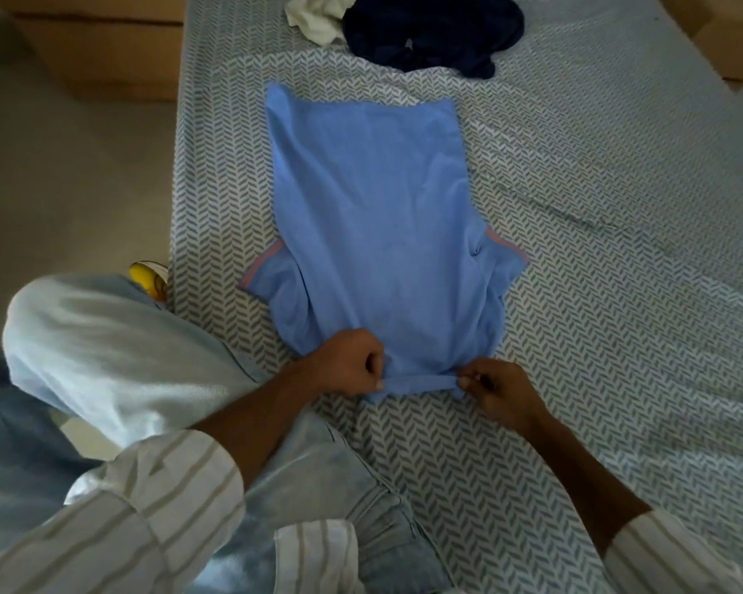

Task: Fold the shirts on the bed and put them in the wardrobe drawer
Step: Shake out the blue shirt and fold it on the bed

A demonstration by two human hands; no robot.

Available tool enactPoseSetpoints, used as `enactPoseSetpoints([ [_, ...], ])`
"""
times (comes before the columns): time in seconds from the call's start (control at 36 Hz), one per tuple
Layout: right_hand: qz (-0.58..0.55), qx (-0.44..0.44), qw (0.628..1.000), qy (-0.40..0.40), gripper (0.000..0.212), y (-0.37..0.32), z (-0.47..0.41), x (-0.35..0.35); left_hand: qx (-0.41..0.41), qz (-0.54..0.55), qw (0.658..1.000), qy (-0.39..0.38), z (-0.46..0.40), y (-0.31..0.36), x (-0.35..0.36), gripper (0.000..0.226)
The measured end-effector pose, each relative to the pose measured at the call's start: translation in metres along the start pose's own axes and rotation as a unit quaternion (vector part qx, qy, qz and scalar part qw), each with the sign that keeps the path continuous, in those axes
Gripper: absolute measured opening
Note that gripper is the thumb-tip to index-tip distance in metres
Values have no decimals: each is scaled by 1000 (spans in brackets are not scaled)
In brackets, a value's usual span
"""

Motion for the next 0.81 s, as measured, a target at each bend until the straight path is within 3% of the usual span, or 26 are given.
enactPoseSetpoints([
  [0.14,1,34,997,-68,15,-3,-5,0,-41,-15,998,-45,-2,-7,6,9],
  [0.25,80,-11,991,-109,13,-11,-15,7,-74,-42,996,-33,-3,-9,8,12],
  [0.33,111,-30,989,-96,13,-17,-19,16,-86,-44,995,-31,-3,-10,9,25],
  [0.44,158,-22,985,-65,15,-23,-18,18,-88,-36,995,-18,0,-9,7,5],
  [0.5,215,-29,975,-37,8,-28,-18,18,-81,-26,996,-7,3,-8,0,13],
  [0.64,223,-92,970,30,14,-76,-41,33,-90,26,990,106,7,-21,-50,12],
  [0.72,198,-152,967,43,18,-124,-66,57,-144,32,972,184,14,-44,-99,14],
  [0.81,172,-195,966,9,17,-162,-91,85,-233,40,943,233,18,-84,-135,32],
])
Point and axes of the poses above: each hand's wrist, its own z-axis away from the middle knuckle, its own x-axis out of the palm, y = z × x, the point moved 5 cm from there along -z, towards the middle knuckle, and after that the axes turned 13 degrees about -x, right-handed, at the moved point
